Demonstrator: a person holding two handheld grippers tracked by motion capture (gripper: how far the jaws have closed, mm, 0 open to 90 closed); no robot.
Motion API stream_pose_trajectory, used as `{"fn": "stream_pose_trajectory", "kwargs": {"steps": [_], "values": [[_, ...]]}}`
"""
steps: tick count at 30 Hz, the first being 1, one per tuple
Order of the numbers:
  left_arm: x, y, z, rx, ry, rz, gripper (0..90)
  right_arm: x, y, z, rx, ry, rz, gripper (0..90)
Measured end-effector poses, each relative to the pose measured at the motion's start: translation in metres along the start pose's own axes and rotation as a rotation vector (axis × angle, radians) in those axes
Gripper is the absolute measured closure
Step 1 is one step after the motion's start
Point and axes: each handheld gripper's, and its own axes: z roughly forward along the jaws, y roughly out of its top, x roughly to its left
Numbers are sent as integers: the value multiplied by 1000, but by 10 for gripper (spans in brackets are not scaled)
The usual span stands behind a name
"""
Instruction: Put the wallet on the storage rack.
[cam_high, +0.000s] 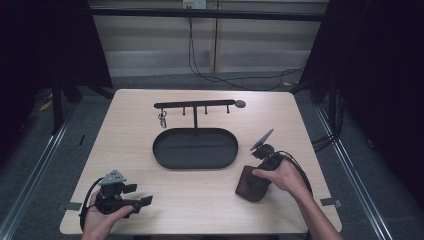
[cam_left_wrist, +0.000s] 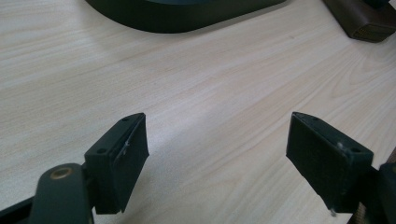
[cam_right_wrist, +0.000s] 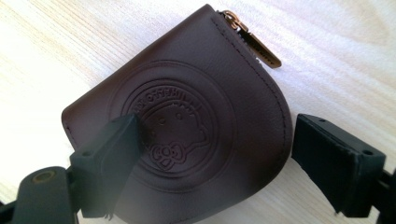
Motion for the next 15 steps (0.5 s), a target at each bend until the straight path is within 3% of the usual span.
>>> {"fn": "stream_pose_trajectory", "kwargs": {"steps": [6,7,10,15], "values": [[-1,0,1,12,3,12,208,-3,5,3,39,25,18,157],[-1,0,1,10,1,11,208,-5,6,4,49,53,16,201],[-1,0,0,4,0,4,208,-9,6,5,54,90,27,199],[-1,0,0,7,0,10,213,-11,7,3,55,102,32,252]]}}
